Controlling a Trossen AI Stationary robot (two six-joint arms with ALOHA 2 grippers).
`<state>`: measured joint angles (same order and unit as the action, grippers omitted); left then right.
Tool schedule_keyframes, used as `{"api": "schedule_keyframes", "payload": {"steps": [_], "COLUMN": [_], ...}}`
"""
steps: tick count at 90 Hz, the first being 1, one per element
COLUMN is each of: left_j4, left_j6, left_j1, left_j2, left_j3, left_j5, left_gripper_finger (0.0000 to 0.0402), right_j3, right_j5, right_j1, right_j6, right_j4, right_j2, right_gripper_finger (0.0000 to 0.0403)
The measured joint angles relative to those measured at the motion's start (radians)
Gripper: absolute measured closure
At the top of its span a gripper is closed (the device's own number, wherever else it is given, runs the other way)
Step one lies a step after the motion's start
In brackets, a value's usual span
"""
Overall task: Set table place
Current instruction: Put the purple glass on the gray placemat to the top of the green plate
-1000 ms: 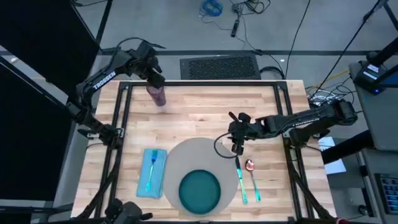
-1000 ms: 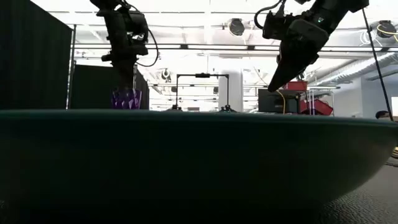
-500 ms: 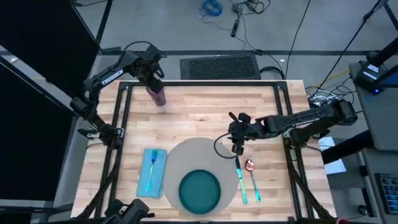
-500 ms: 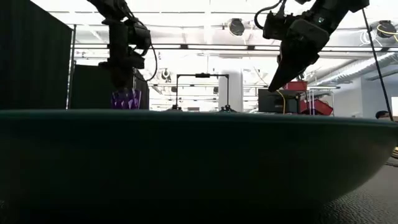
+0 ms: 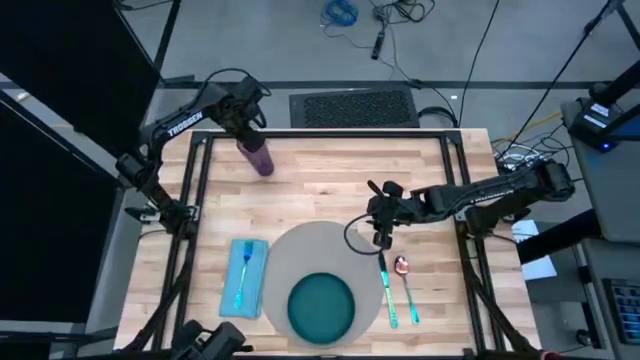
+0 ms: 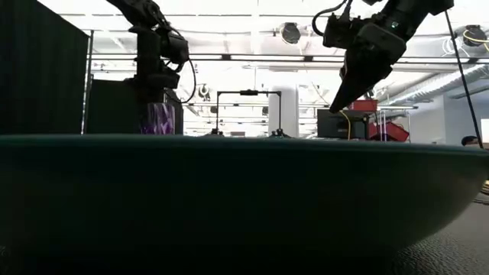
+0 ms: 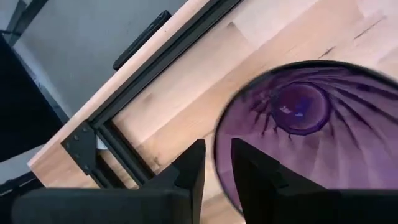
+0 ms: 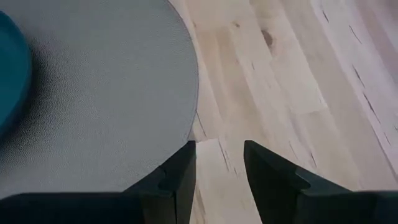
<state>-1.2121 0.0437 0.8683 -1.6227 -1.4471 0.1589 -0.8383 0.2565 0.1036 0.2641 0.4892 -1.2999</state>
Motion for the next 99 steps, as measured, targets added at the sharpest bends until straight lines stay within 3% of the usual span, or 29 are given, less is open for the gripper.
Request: {"api": "schedule_keyframes", "payload": {"steps": [26,54,72,99], "left_j4": [-0.001,-0.003,-0.002,0.003], "left_j6": [0.016,0.017,0.016,0.053], "left_j1": [-0.026,-0.027,-0.032,-0.106], "left_j2": [0.0,0.0,-0.001,-0.092], "left_j3": [0.0,0.0,0.0,0.0], "left_j5": [0.011,-0.095,-0.11,-0.147], "left_gripper_finger": [0.0338,0.0338,0.0338,0.0338], "right_j3": [0.0,0.0,0.0,0.0], "right_j5": [0.0,0.0,0.0,0.0], "right_j1": [0.0,0.0,0.0,0.0], "right_j6": [0.001,0.003,0.003,0.011], "right_j4": [0.0,0.0,0.0,0.001], "right_j2": [0.0,0.0,0.0,0.0], "right_gripper_finger": [0.0282,0.0282,0.0282,0.0282]}}
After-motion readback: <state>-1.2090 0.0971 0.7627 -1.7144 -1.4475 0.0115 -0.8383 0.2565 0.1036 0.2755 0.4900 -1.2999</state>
